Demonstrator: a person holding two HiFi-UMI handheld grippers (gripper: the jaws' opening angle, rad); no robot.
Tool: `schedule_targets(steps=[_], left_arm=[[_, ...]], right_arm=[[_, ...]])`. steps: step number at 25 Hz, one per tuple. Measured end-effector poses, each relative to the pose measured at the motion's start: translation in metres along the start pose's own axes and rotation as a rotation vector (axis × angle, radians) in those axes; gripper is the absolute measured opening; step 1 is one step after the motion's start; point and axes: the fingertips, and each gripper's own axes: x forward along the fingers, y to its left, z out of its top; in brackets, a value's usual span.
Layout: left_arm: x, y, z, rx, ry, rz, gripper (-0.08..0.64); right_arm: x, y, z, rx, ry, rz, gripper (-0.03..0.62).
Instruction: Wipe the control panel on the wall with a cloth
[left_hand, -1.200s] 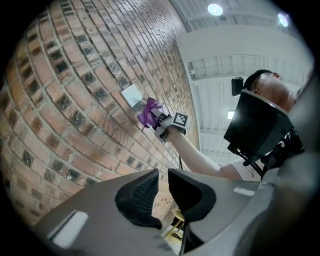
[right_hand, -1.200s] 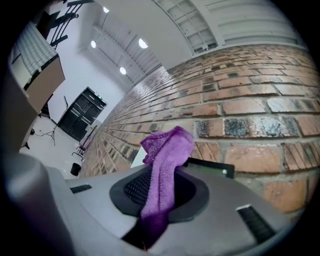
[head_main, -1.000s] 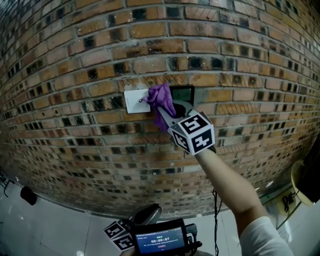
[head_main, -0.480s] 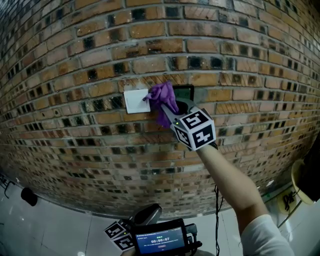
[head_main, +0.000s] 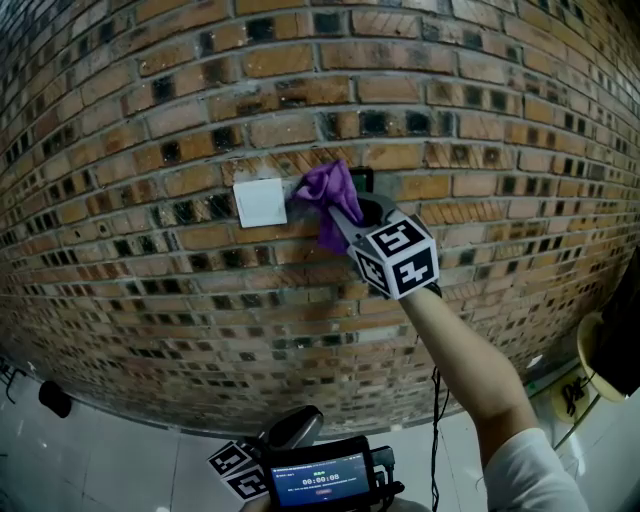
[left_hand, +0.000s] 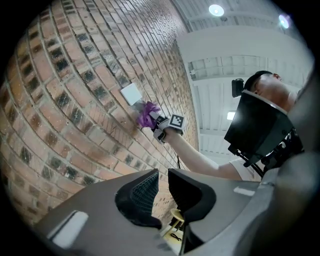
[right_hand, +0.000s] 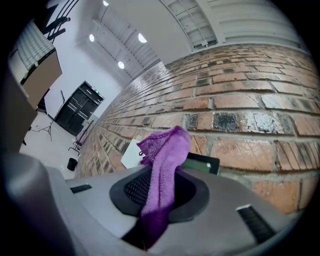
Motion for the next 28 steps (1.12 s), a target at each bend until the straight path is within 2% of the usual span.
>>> schedule_targets(steps=[28], left_arm=[[0.018,-0.017,-0.013,-0.018,0.042,-0.055,0.049]], right_arm=[[-0.07,-0.075,-0.026,-0.02,0.085,-0.169,0.078]])
